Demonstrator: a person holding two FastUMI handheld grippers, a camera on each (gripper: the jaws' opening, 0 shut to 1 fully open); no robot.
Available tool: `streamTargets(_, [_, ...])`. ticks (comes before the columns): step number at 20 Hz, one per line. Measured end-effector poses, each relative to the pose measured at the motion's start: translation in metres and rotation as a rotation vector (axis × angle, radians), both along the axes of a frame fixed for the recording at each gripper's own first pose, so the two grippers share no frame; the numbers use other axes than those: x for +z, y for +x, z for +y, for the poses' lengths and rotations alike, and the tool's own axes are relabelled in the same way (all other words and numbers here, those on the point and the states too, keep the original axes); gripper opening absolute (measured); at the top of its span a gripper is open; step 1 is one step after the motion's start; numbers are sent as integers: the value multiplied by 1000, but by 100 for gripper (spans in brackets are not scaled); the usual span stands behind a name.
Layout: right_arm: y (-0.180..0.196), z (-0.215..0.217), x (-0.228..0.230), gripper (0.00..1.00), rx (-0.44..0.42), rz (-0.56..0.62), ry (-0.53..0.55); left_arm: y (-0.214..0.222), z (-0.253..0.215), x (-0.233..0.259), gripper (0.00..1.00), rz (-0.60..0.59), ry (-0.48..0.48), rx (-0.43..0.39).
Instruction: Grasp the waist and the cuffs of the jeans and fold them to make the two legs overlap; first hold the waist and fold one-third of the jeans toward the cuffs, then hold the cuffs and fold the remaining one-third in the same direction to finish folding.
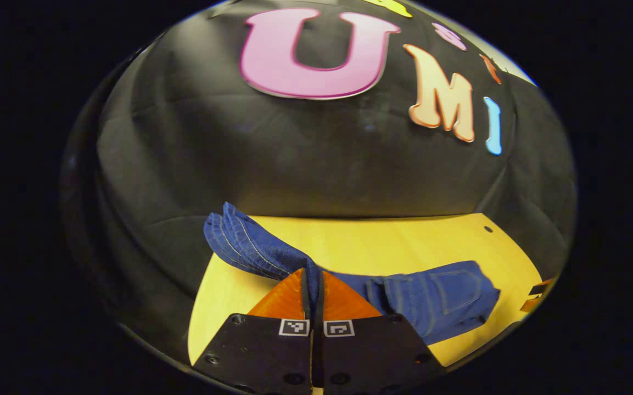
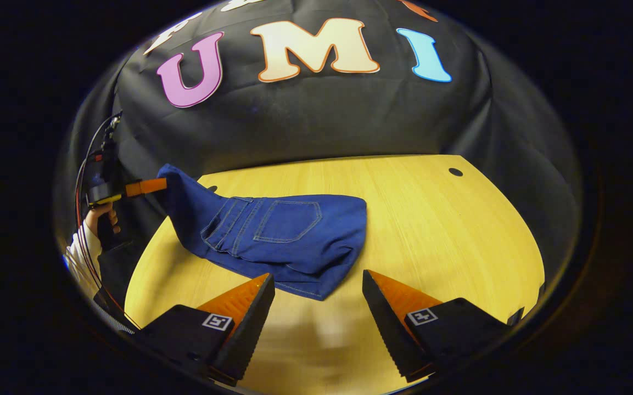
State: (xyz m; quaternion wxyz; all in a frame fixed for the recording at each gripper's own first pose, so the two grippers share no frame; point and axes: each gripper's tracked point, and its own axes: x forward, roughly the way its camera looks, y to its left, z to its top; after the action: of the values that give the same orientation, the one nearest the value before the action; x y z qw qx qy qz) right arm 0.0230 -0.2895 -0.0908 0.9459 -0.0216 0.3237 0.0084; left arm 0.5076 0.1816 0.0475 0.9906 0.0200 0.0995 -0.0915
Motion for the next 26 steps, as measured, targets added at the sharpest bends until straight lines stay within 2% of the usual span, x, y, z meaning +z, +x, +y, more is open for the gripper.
streamTargets(4, [-9,-40,10,94,-17,-14,-17,-14,-95,31,0,-58,-3,-120])
streamTargets(5, [-12,-51,14,99,-22,-18,-23,-17,-119,35,0,-62,-1,-154])
streamTargets(7, [-18,-71,17,99,-34,-24,-33,-24,-164,35,0,-62,15,-212])
streamTargets(8, [-20,-81,18,94,-42,-25,-37,-27,-183,31,0,-62,30,-240])
streamTargets(9, [-23,-89,19,94,-50,-27,-38,-32,-201,25,0,-63,50,-265])
streamTargets(10, [-25,-97,18,99,-60,-27,-37,-36,-219,16,0,-55,77,-286])
streamTargets(13, [-34,-116,15,99,-78,-21,-29,-41,-256,-22,0,-6,171,-323])
streamTargets(14, [-38,-122,12,95,-84,-15,-31,-43,-265,-40,0,11,213,-329])
streamTargets(15, [-41,-128,10,99,-87,-9,-30,-45,-268,-59,0,31,265,-328])
streamTargets(20, [-52,-149,6,99,-88,5,-37,-47,-266,-153,0,134,476,-324])
streamTargets(23, [-55,-158,13,99,-83,-8,-37,-45,-260,-176,0,126,561,-292])
streamTargets(24, [-55,-161,14,94,-81,-11,-33,-48,-261,-176,0,109,596,-285])
streamTargets(25, [-57,-163,17,94,-80,-17,-29,-50,-263,-174,0,92,629,-280])
streamTargets(26, [-57,-165,20,99,-79,-25,-26,-54,-267,-172,1,80,650,-288])
